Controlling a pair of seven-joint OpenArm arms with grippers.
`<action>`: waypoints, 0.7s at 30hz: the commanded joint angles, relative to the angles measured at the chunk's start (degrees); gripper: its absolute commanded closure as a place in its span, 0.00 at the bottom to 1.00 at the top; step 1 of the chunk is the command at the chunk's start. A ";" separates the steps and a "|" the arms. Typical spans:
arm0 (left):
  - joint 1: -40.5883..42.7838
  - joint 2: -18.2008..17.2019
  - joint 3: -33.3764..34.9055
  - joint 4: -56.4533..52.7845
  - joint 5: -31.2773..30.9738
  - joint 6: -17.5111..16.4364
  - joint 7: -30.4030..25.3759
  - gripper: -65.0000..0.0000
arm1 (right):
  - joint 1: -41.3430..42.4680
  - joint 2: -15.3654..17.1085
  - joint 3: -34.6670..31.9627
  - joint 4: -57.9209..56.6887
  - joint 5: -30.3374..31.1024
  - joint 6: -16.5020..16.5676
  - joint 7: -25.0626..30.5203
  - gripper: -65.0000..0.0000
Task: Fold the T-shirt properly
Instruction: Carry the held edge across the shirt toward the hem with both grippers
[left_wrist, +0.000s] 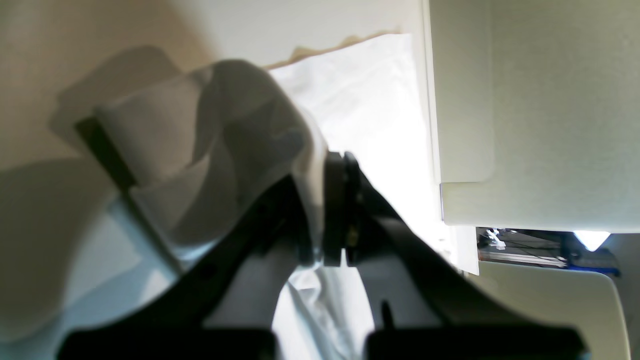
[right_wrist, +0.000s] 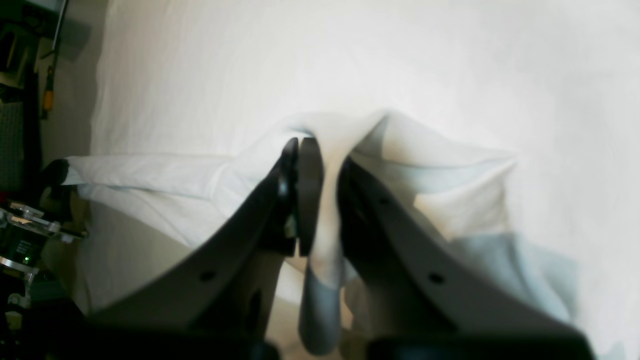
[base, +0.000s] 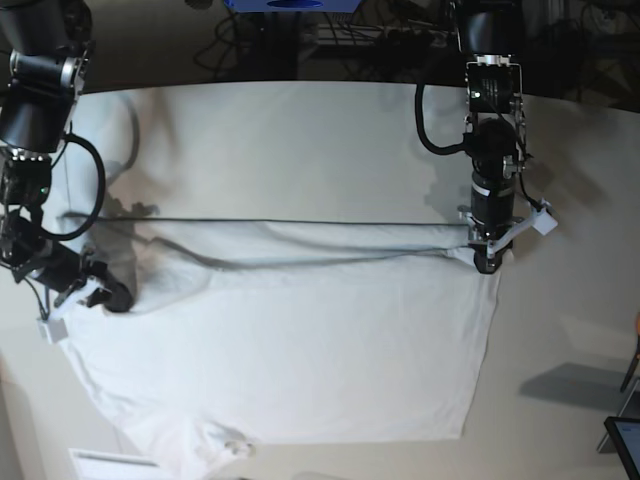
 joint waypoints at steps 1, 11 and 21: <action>-0.89 -0.53 -0.15 1.15 -0.05 -1.19 -0.87 1.00 | 1.79 1.08 0.18 0.73 1.06 0.60 1.18 0.99; -0.89 -0.44 -0.59 1.24 -0.05 -1.19 -0.87 1.00 | 3.20 0.91 -0.61 0.73 1.06 0.60 0.92 0.99; -1.42 0.44 -0.68 1.59 -0.05 -1.19 -0.96 1.00 | 4.87 -0.59 -2.81 -1.55 1.23 0.33 1.01 0.71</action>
